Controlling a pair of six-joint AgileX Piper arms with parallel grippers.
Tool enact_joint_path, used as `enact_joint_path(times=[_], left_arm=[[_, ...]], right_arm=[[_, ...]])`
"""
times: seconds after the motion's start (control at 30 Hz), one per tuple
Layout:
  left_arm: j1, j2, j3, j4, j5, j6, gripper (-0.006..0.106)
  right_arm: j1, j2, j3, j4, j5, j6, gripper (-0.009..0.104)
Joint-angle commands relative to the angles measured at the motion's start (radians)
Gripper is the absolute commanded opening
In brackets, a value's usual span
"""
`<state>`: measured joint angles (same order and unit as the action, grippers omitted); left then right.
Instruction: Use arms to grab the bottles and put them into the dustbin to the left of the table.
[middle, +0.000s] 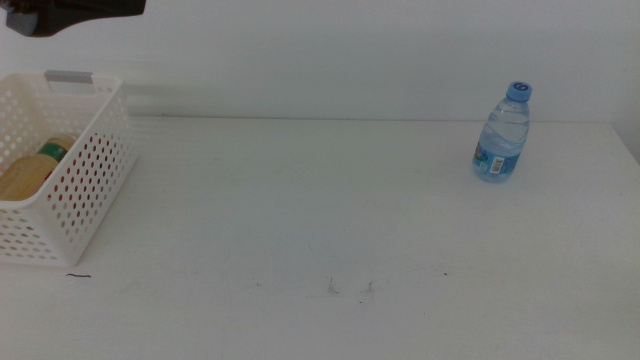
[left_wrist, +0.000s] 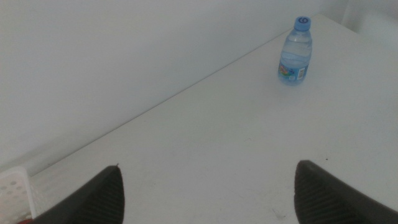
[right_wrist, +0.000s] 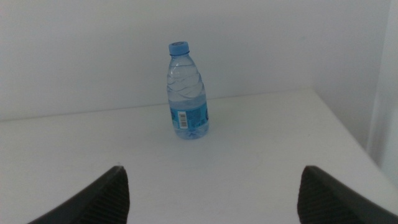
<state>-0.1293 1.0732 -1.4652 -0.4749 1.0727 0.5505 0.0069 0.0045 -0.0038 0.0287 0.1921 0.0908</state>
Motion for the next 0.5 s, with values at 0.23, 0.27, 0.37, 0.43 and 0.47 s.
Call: enact_joint_path(times=[0.23, 0.27, 0.37, 0.43, 0.47], left_arm=[[-0.002, -0.002, 0.0, -0.012, -0.014, -0.001, 0.093], [-0.002, -0.002, 0.0, -0.012, -0.016, -0.001, 0.093], [-0.002, -0.002, 0.0, -0.012, -0.016, -0.001, 0.093], [-0.002, -0.002, 0.0, -0.012, -0.016, -0.001, 0.093], [-0.002, -0.002, 0.0, -0.012, -0.016, -0.001, 0.093]], right_arm=[[-0.007, 0.147, 0.004, -0.04, -0.366, -0.081, 0.093], [-0.007, 0.213, 0.004, -0.04, -0.408, -0.091, 0.093], [-0.007, 0.431, 0.004, -0.045, -0.572, -0.097, 0.093], [-0.007, 0.605, 0.004, -0.055, -0.689, -0.099, 0.093], [-0.007, 0.697, -0.008, -0.075, -0.739, -0.099, 0.093]])
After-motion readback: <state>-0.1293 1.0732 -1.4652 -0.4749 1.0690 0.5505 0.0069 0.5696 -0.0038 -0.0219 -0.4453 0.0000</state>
